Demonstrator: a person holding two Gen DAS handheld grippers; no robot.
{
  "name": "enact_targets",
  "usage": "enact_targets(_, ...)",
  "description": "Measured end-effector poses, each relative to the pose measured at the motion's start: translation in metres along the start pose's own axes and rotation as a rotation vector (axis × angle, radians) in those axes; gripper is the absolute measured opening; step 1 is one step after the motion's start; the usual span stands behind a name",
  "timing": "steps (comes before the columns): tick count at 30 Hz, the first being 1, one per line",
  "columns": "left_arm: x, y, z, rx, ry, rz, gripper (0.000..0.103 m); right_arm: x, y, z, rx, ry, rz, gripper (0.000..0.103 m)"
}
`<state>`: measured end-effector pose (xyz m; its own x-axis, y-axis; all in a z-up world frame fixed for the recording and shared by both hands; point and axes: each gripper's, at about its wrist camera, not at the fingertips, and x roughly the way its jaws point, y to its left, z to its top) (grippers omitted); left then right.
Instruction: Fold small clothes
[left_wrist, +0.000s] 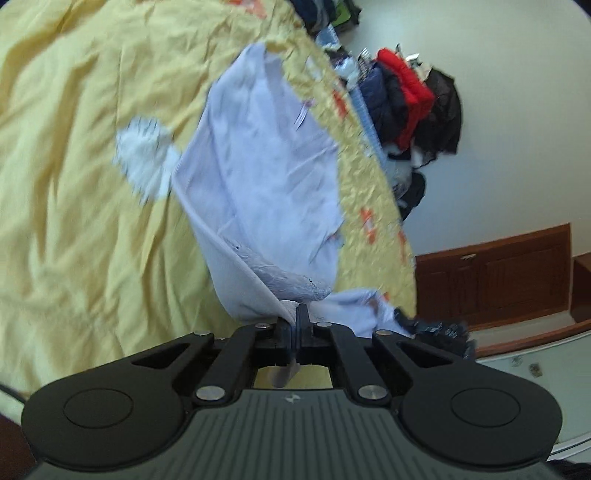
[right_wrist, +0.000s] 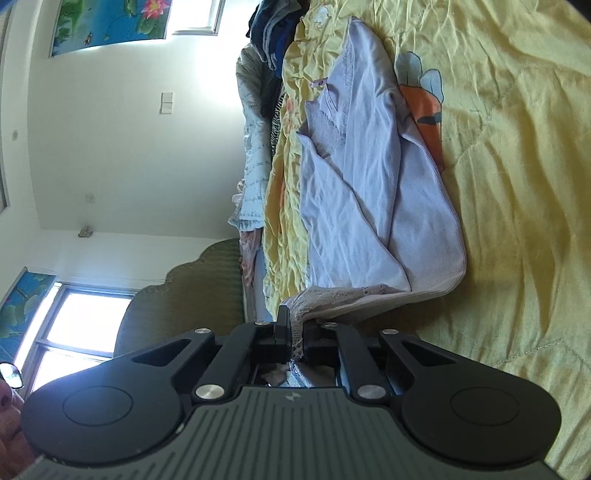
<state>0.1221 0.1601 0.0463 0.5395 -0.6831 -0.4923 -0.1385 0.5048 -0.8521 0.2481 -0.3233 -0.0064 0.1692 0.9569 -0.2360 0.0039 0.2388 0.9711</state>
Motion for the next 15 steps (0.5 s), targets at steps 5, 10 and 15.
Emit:
enact_targets(5, -0.012, -0.009, 0.042, 0.007, -0.078, -0.080, 0.002, -0.005, 0.003, 0.018, 0.021, -0.041, 0.056, 0.011)
enact_targets(10, 0.017, -0.022, 0.102, 0.066, -0.090, -0.127, 0.002, 0.005, 0.010, 0.055, 0.014, -0.097, 0.092, 0.011)
enact_targets(15, 0.084, -0.008, 0.205, 0.010, -0.129, -0.129, 0.002, 0.032, -0.011, 0.148, 0.181, -0.242, 0.077, 0.017)
